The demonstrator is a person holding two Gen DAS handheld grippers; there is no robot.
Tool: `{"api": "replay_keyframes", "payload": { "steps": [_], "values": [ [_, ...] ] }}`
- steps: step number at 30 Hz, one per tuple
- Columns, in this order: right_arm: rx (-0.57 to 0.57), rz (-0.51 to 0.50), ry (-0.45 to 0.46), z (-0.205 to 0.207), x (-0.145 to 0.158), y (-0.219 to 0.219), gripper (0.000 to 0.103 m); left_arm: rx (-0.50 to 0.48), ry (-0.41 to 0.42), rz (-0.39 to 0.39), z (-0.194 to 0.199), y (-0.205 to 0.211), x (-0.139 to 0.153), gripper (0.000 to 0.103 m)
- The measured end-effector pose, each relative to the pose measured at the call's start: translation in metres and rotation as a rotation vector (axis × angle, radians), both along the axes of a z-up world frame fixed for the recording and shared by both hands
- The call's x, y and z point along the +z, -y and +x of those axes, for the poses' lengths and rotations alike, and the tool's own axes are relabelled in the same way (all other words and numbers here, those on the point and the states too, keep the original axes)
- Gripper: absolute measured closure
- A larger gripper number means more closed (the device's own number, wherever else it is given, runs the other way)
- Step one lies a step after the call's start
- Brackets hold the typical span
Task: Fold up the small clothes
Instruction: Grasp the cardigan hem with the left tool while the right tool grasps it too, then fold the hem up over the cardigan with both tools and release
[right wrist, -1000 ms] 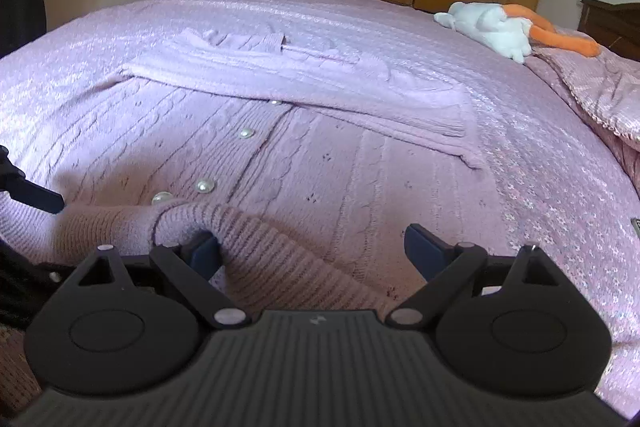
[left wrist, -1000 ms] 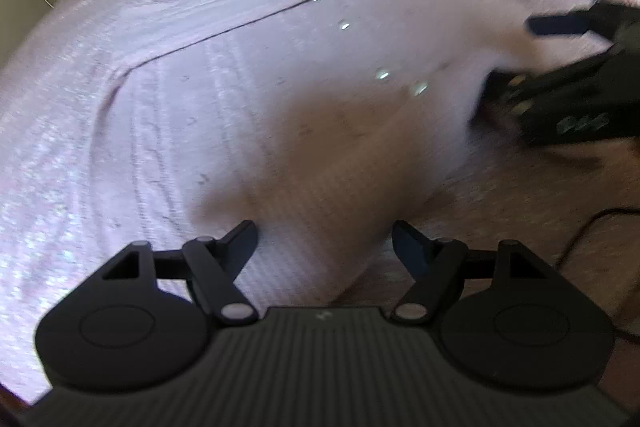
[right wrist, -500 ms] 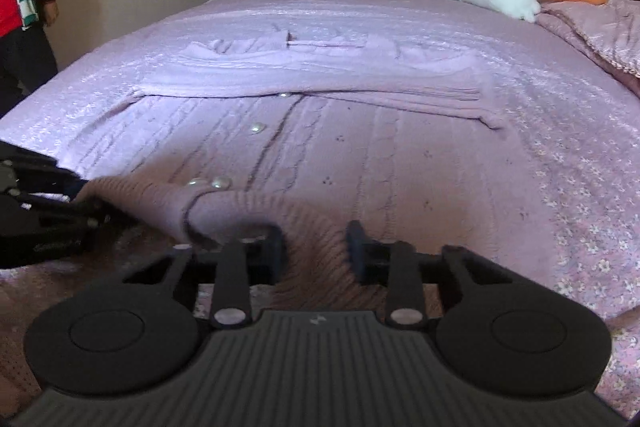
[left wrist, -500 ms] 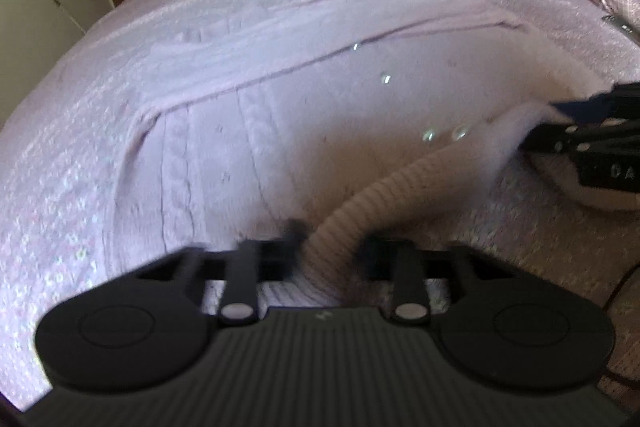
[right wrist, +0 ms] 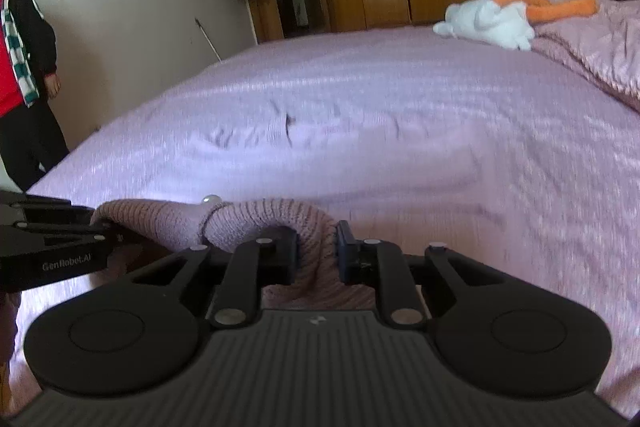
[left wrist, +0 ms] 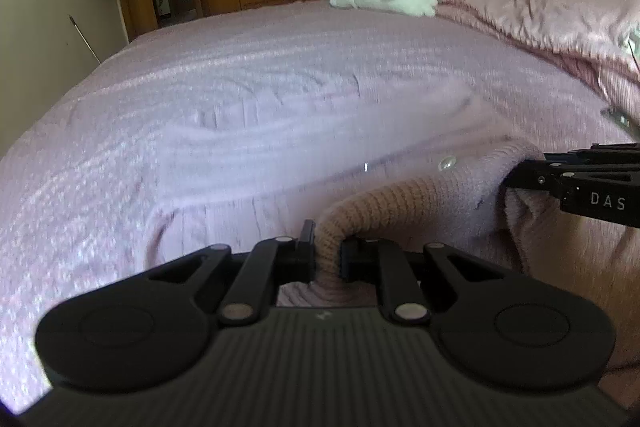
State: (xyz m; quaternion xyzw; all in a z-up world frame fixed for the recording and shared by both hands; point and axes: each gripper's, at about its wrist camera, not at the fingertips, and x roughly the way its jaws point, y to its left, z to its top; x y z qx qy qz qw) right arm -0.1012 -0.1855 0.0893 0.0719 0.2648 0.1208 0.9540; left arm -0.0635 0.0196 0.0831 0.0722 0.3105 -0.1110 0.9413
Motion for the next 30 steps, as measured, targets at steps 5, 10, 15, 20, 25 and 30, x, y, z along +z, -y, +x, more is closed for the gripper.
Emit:
{"api": "replay_keyframes", "payload": {
  "steps": [5, 10, 15, 20, 25, 30],
  "values": [
    [0.0, 0.003, 0.055, 0.032, 0.028, 0.001, 0.083, 0.014, 0.045, -0.029, 0.024, -0.003, 0.024, 0.09],
    [0.008, -0.018, 0.111, 0.075, 0.05, -0.002, 0.083, 0.022, 0.119, -0.025, 0.059, -0.004, 0.045, 0.09],
    [0.008, -0.051, 0.141, 0.12, 0.063, -0.008, 0.083, 0.056, 0.143, -0.039, 0.104, -0.005, 0.059, 0.09],
    [-0.007, -0.074, 0.088, 0.174, 0.047, -0.012, 0.083, 0.075, 0.12, -0.03, 0.154, 0.0, 0.047, 0.09],
    [-0.029, -0.078, -0.038, 0.224, 0.005, -0.009, 0.083, 0.084, 0.03, -0.014, 0.203, 0.006, 0.009, 0.09],
    [-0.035, -0.078, -0.133, 0.258, -0.037, -0.009, 0.082, 0.101, -0.049, 0.021, 0.238, 0.011, -0.028, 0.088]
  ]
}}
